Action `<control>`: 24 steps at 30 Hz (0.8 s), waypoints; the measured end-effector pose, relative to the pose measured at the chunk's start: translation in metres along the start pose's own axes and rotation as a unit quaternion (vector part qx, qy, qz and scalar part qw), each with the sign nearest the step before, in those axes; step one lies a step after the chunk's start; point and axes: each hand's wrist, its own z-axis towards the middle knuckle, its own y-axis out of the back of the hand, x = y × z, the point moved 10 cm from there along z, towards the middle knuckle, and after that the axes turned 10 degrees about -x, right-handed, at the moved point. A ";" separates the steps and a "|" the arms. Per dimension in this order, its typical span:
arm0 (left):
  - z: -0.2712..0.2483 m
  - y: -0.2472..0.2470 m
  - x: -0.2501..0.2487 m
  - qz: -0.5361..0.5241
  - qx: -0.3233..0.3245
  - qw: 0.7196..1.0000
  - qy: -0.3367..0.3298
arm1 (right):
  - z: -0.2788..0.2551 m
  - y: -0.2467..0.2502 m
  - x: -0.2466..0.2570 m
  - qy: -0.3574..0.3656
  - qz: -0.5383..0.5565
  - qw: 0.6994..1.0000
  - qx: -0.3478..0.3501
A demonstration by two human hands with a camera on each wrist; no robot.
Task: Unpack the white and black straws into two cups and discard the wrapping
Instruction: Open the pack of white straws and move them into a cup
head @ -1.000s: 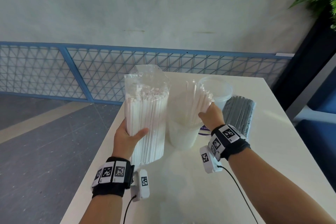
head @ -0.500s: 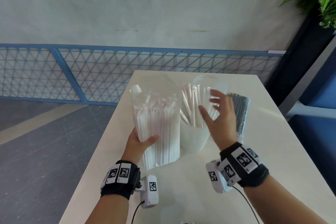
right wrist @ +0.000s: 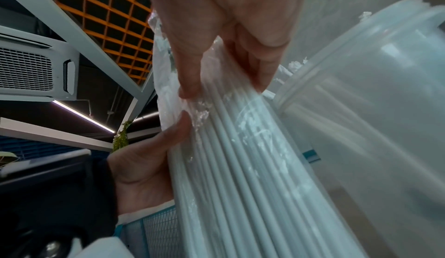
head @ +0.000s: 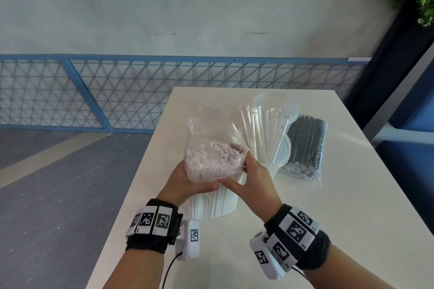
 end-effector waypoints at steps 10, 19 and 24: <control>-0.004 0.006 -0.011 0.084 -0.042 0.995 -0.036 | -0.006 0.012 -0.007 -0.034 0.050 0.998 -0.033; -0.020 0.016 -0.015 0.094 -0.077 0.992 -0.035 | -0.020 0.038 0.016 0.039 0.065 0.992 -0.097; -0.024 0.016 -0.017 0.110 -0.066 0.992 -0.021 | -0.029 0.060 0.066 0.202 -0.122 0.962 -0.139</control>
